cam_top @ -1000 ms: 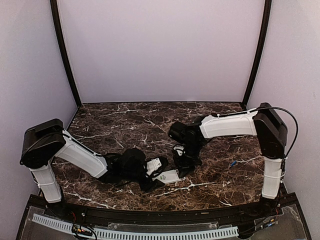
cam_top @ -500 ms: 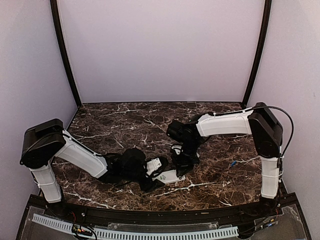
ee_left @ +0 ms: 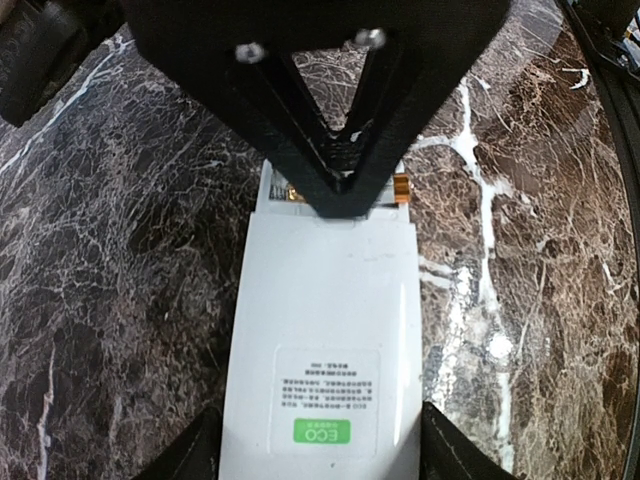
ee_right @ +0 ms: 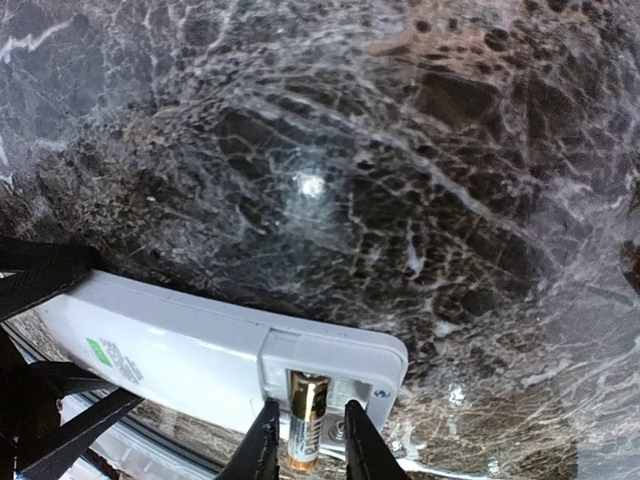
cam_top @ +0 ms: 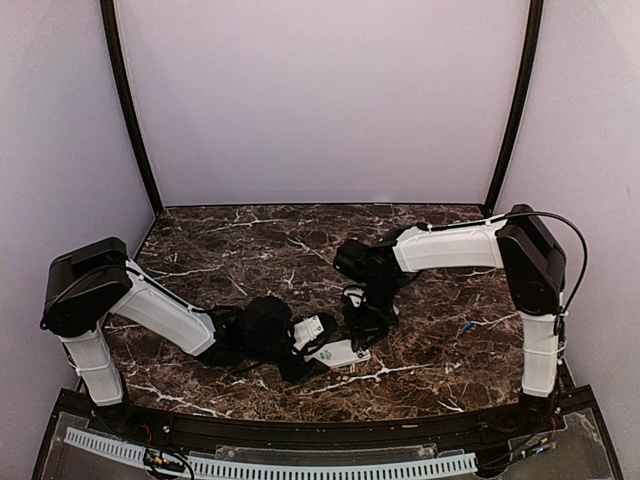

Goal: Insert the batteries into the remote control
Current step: Load the battery into the battery compartment, then press the battery in the battery compartment.

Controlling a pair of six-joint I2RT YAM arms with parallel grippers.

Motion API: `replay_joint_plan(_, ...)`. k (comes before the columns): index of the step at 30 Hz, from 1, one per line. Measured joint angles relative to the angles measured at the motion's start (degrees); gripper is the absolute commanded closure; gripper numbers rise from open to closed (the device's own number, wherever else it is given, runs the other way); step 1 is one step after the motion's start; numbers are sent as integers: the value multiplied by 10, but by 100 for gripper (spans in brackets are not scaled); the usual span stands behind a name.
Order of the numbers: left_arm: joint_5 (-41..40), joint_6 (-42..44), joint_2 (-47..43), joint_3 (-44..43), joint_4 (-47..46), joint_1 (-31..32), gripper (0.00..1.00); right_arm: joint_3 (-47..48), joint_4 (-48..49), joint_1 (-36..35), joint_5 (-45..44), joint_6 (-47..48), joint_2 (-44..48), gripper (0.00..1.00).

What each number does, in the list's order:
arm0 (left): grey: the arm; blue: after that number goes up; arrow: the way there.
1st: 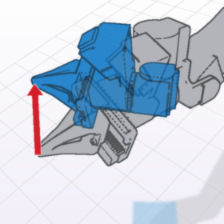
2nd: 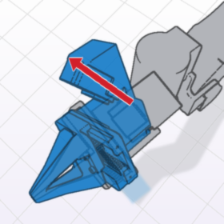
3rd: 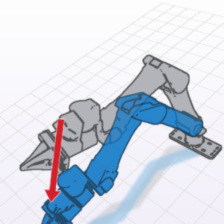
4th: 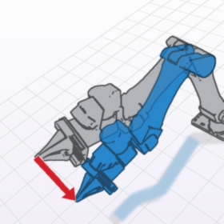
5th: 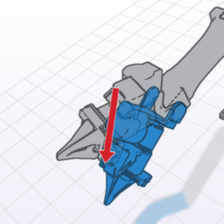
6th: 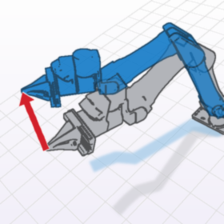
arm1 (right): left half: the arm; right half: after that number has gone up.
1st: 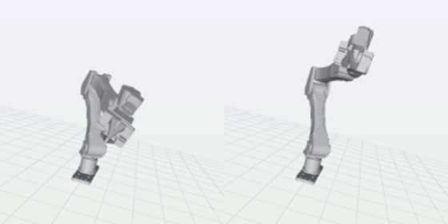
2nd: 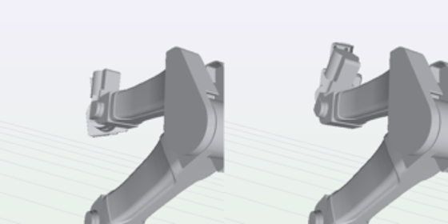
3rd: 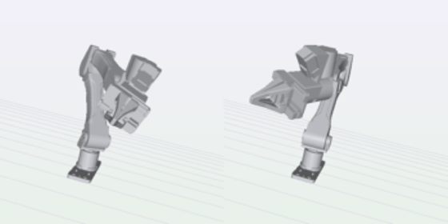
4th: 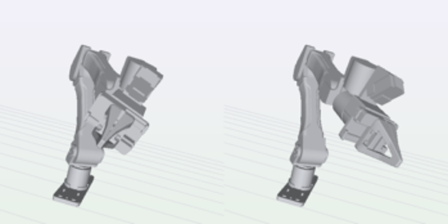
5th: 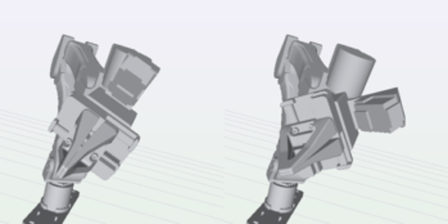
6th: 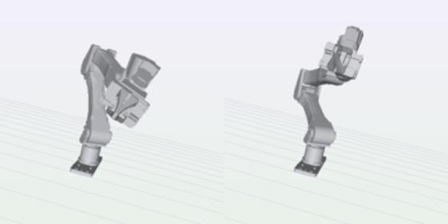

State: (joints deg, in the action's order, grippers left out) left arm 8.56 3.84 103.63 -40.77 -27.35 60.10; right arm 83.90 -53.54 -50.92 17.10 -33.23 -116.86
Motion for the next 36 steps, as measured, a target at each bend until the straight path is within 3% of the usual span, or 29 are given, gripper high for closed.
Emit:
replay_joint_plan(11, 0, 0, 2, -1, -2, -1, 37, -4, -8, 1, -2, 3, 24, 71)
replay_joint_plan(36, 0, 0, 2, -1, -2, -1, 37, -82, 37, 1, 43, -18, 76, 83)
